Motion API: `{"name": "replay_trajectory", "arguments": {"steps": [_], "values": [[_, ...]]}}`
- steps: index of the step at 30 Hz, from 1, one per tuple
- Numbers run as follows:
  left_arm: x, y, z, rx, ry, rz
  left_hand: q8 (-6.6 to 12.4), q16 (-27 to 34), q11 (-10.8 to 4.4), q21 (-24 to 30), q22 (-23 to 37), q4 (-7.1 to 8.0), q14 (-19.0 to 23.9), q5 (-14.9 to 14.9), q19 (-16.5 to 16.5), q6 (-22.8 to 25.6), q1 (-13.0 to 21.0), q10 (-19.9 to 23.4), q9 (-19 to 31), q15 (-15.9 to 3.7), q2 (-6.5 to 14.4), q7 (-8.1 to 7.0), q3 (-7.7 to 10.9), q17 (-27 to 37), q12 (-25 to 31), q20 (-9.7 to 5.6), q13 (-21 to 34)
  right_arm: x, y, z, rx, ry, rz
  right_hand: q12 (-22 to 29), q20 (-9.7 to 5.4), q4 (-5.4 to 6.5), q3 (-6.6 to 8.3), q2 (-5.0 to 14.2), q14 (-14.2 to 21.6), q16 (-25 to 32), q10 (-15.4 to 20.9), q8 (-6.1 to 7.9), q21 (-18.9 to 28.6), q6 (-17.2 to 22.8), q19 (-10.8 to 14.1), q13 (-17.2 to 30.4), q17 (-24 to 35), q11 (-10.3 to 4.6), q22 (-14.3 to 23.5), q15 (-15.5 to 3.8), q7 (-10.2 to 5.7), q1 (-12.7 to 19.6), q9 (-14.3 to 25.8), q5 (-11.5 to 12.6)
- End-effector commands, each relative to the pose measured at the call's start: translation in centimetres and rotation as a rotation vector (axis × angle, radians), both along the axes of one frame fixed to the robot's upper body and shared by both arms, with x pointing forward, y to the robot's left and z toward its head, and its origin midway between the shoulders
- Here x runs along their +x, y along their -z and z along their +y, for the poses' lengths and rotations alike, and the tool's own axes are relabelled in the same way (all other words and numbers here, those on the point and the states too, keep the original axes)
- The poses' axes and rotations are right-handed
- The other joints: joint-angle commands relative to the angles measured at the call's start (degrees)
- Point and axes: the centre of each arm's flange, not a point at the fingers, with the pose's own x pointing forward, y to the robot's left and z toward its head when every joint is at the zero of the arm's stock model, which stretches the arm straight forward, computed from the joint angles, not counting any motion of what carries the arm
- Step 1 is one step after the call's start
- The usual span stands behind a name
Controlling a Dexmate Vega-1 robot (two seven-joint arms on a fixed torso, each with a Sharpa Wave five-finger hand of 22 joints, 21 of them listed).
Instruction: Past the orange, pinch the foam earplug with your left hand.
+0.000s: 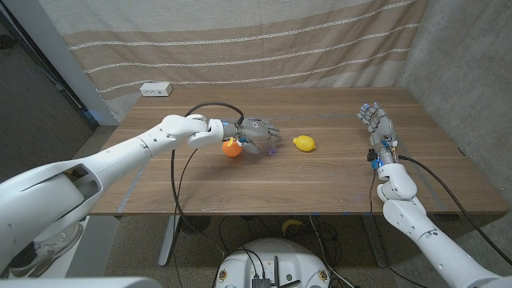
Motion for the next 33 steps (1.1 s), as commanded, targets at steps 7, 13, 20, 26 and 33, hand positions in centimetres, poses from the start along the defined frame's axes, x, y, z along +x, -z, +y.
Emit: {"name": "replay_trajectory", "arguments": {"steps": [7,13,20,26,33], "values": [[0.8,0.8,-0.1,0.009,0.020,-0.030,0.41,0.3,-0.38,-0.2,0.2,0.12,0.9,-0.1,0.9,1.3,1.3,1.0,0.2,-5.87,0.4,0.07,-0.44,0.1,0.6,0.03,0.1,0.4,-0.1,-0.2,-0.001,0.000,0.010,0.2,0.29,-0.15,0.22,0.03,0.5,0.3,0.3,0.07,-0.1,0.6,0.6,0.1,0.1,0.24,0.3,0.01,-0.02,0.2,0.1,0.2],[1.0,1.0,0.0,0.004,0.042,-0.047,0.25,0.7,-0.93,0.1,0.2,0.17,1.9,-0.1,1.7,1.5,2.0,2.2,0.2,-6.44,0.8,0.12,-0.96,0.1,0.9,-0.33,0.1,0.5,-0.2,-0.2,-0.002,0.002,0.012,0.2,0.29,-0.19,0.27,0.03,0.5,0.3,0.3,0.06,-0.2,0.6,0.6,0.1,0.0,0.25,0.3,-0.07,-0.01,0.1,0.1,0.2],[1.1,1.3,0.0,-0.004,0.053,-0.042,0.52,0.7,-1.08,0.2,0.2,0.21,2.4,-0.1,2.1,2.7,2.4,2.9,0.2,-6.72,1.0,0.30,-1.47,0.1,1.0,-0.47,0.1,0.6,-0.3,-0.1,-0.005,0.000,0.013,0.2,0.29,-0.25,0.33,0.02,0.5,0.3,0.3,0.04,-0.4,0.6,0.7,0.1,0.0,0.30,0.3,-0.04,0.02,0.1,0.1,0.2],[1.2,1.5,0.0,0.001,0.052,-0.034,0.74,0.8,-1.01,0.2,0.2,0.24,2.8,-0.1,2.4,3.6,2.7,3.4,0.2,-6.93,1.1,0.38,-1.85,0.1,1.0,-0.51,0.1,0.6,-0.4,-0.1,-0.004,0.000,0.013,0.2,0.31,-0.30,0.39,0.02,0.5,0.3,0.2,0.04,-0.5,0.6,0.7,0.1,0.0,0.26,0.3,0.05,-0.02,0.0,0.1,0.2],[1.3,2.0,0.3,0.004,0.058,-0.040,1.04,0.8,-1.40,0.2,0.3,0.28,3.2,-0.1,2.6,4.9,3.0,4.0,0.2,-7.05,1.4,0.91,-2.28,0.2,1.0,-0.56,0.1,0.6,-0.4,-0.1,-0.006,0.000,0.014,0.2,0.31,-0.35,0.46,0.02,0.5,0.3,0.3,0.02,-0.6,0.6,0.8,0.1,-0.1,0.23,0.3,-0.02,0.06,-0.1,0.1,0.2]]}}
